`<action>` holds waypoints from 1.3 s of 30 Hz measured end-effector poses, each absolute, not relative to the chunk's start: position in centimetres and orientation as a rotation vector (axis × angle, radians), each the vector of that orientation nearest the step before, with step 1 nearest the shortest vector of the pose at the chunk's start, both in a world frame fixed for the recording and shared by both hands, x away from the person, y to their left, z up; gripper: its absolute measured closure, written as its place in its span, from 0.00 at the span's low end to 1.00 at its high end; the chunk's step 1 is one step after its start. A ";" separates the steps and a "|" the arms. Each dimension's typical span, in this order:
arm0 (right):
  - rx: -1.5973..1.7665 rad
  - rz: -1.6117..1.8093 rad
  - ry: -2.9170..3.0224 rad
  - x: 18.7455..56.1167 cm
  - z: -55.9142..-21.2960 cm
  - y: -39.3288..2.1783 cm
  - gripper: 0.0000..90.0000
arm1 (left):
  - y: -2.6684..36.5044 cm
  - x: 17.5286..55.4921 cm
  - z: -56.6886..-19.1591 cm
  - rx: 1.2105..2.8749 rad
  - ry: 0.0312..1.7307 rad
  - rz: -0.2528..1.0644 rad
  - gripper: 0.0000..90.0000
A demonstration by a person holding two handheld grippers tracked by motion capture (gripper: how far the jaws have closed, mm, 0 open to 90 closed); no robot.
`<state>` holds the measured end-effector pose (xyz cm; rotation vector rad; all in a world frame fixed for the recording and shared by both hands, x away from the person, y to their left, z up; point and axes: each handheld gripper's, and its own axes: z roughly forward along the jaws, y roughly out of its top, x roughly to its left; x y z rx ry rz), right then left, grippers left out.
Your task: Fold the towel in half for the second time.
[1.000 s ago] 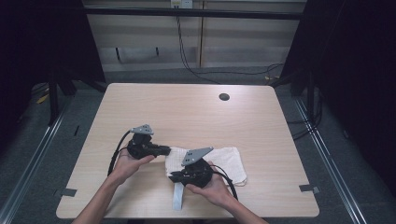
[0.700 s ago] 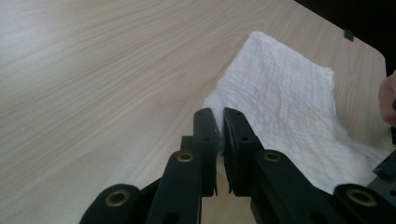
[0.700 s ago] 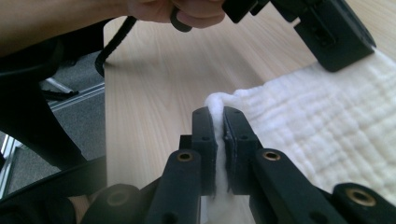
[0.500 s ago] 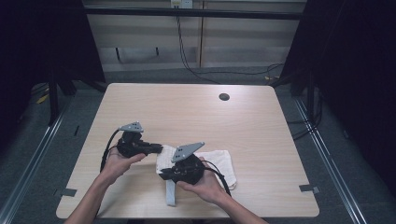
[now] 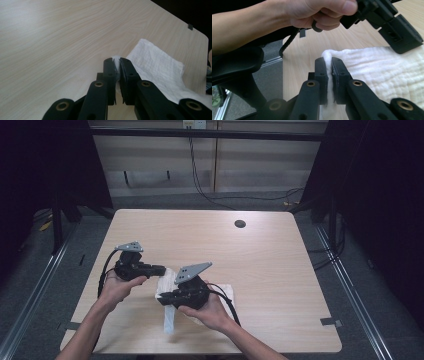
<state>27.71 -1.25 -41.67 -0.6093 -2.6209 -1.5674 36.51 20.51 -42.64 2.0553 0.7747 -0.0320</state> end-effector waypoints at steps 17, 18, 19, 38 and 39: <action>-0.715 -1.647 -2.569 26.3 -41.9 -6.0 0.94 | 14.3 36.4 -42.5 2.121 0.678 -0.075 0.94; -0.723 -1.640 -2.575 26.2 -42.0 -6.3 0.94 | 13.9 36.4 -42.6 2.122 0.676 -0.078 0.94; -0.728 -1.645 -2.578 26.1 -42.2 -6.7 0.94 | 13.5 36.4 -42.7 2.131 0.670 -0.078 0.94; -0.889 -1.632 -2.636 24.1 -43.5 -12.1 0.94 | 7.9 36.3 -44.5 2.160 0.674 -0.149 0.93; -0.894 -1.629 -2.641 24.0 -43.7 -12.2 0.94 | 7.5 36.3 -44.6 2.160 0.682 -0.154 0.93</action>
